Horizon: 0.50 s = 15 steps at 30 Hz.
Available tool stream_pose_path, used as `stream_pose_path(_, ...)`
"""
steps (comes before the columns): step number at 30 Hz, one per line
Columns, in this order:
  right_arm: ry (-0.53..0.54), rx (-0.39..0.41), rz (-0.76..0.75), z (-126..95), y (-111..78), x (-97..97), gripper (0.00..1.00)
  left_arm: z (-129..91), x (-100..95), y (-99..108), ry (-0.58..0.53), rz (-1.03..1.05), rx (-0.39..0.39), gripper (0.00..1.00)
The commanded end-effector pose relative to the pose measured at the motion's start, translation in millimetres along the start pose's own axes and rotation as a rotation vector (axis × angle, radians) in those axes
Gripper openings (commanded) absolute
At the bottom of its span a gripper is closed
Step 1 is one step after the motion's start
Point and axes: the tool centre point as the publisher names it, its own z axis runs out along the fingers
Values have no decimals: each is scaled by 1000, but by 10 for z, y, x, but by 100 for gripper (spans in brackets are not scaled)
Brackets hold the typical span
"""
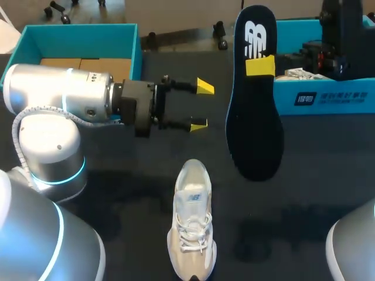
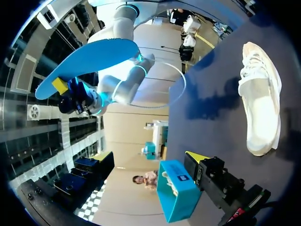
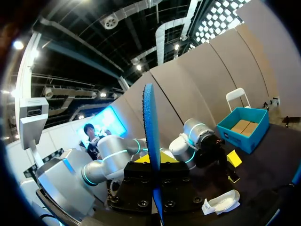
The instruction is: Take the shoe out of the shoebox, open the shoe tongue, remove and reinsert the insole, then place the shoe into the shoebox
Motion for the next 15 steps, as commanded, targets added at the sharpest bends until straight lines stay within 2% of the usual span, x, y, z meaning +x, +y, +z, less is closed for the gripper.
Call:
stream_pose_path(1, 2, 6, 2, 34, 29, -27, 0, -14, -58, 116, -23, 11, 13, 100)
stream_pose_path(6, 2, 6, 2, 34, 29, -27, 0, -86, -124, 178, -41, 18, 22, 100)
stream_pose_path(10, 38, -20, 46, -89, 80, -260, 0, -86, -124, 178, -41, 18, 22, 100)
stream_pose_path(15, 89, -12, 126, -226, 181, -546, 0, -86, -124, 178, -41, 18, 22, 100)
